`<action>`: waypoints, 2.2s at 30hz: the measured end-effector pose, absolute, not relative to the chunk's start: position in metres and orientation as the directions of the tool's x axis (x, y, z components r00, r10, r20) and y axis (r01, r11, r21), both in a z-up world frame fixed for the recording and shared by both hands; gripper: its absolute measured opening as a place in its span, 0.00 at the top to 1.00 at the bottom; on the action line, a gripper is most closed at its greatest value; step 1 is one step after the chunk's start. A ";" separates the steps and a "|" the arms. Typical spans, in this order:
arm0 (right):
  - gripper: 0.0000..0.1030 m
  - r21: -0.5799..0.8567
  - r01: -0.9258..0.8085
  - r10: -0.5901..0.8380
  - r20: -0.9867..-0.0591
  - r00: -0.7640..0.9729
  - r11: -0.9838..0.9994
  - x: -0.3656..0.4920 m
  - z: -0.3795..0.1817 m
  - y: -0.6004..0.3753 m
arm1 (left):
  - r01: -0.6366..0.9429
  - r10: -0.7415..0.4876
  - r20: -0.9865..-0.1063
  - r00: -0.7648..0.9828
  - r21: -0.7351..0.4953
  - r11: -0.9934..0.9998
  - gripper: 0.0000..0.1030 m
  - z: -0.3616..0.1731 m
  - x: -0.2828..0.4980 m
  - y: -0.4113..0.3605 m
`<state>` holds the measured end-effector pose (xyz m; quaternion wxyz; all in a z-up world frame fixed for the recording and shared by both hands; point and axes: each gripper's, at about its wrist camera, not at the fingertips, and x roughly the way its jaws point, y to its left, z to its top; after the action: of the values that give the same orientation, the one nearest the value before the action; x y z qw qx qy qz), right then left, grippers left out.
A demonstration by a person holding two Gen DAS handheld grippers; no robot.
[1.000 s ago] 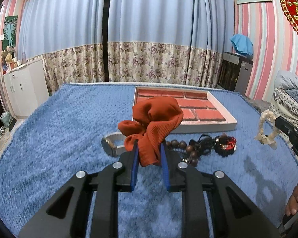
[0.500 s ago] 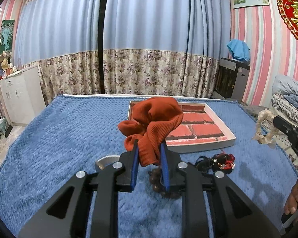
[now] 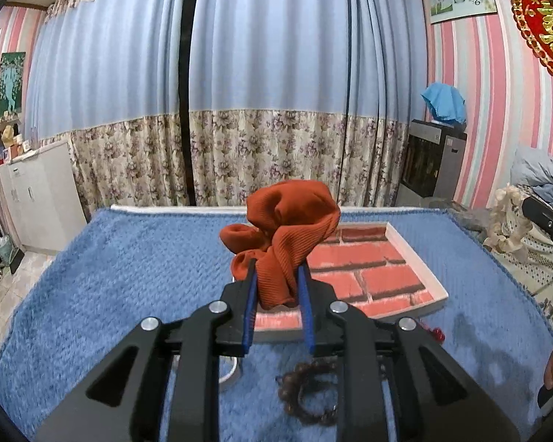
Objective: Organize jewelry
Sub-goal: 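Carry the scrunchie into the tray with the left tool while the right tool carries the hair tie in, then open both tools to release the items and pull back from the tray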
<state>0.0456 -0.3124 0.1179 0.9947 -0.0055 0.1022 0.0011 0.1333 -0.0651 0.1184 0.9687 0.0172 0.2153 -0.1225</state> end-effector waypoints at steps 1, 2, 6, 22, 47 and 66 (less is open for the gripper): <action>0.98 -0.012 -0.004 0.001 -0.199 0.980 1.000 0.048 0.120 -0.312 | 0.245 -0.231 -0.418 0.879 -0.021 0.969 0.80 0.121 0.136 -0.066; 0.98 -0.012 -0.004 0.001 -0.194 0.981 1.000 0.050 0.122 -0.313 | 0.247 -0.233 -0.413 0.881 -0.020 0.969 0.80 0.124 0.138 -0.067; 0.98 -0.009 -0.003 0.001 -0.179 0.984 1.000 0.061 0.128 -0.314 | 0.252 -0.237 -0.398 0.886 -0.015 0.968 0.80 0.130 0.148 -0.073; 0.98 0.011 -0.010 0.012 -0.228 0.974 1.000 0.114 0.107 -0.319 | 0.273 -0.254 -0.463 0.849 -0.028 0.962 0.80 0.101 0.204 -0.085; 0.98 0.042 0.013 0.009 -0.489 0.873 0.999 0.192 0.013 -0.333 | 0.206 -0.161 -0.661 0.733 -0.010 0.978 0.80 0.013 0.264 -0.085; 0.44 0.118 -0.028 0.087 -0.536 0.840 0.993 0.188 -0.003 -0.337 | 0.250 -0.201 -0.686 0.699 -0.029 0.968 0.64 0.006 0.246 -0.077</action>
<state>0.1884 -0.3373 -0.0027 0.9577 0.0527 0.2814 0.0299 0.2464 -0.0768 0.0055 0.9211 0.0331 0.3680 -0.1223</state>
